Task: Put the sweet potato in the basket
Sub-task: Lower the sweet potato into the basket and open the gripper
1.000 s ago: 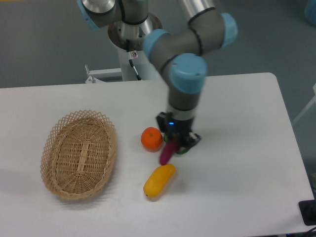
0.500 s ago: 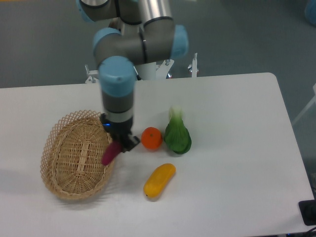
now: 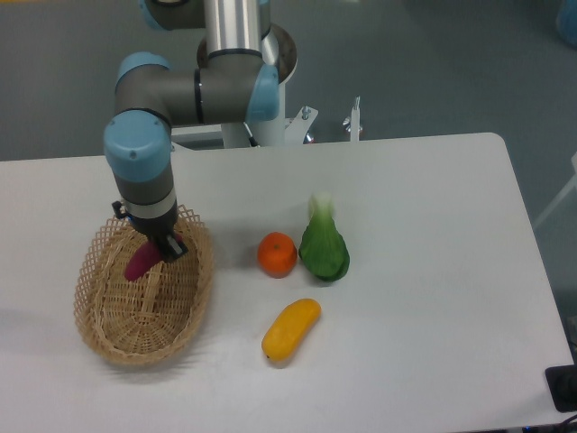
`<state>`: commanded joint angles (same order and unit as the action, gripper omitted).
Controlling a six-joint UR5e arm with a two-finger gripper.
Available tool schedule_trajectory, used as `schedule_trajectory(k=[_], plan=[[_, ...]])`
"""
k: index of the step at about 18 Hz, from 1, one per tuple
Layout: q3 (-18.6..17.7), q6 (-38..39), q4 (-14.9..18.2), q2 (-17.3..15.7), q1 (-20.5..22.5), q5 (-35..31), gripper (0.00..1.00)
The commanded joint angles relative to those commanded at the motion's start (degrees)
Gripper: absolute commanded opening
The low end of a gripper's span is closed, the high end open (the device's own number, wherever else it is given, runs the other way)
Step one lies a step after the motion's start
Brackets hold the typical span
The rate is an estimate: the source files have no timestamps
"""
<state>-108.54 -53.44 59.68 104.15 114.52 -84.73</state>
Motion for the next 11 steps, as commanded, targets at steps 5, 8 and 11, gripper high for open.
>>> schedule_trajectory(k=[5,8,11], plan=[[0.08,0.61,-0.09,-0.87,0.09,-1.14,1.00],[0.35,0.61,-0.09,-1.23,0.09,-2.02,1.00],[1.31,0.35,-0.09,-0.97,0.70,-2.20,1.00]])
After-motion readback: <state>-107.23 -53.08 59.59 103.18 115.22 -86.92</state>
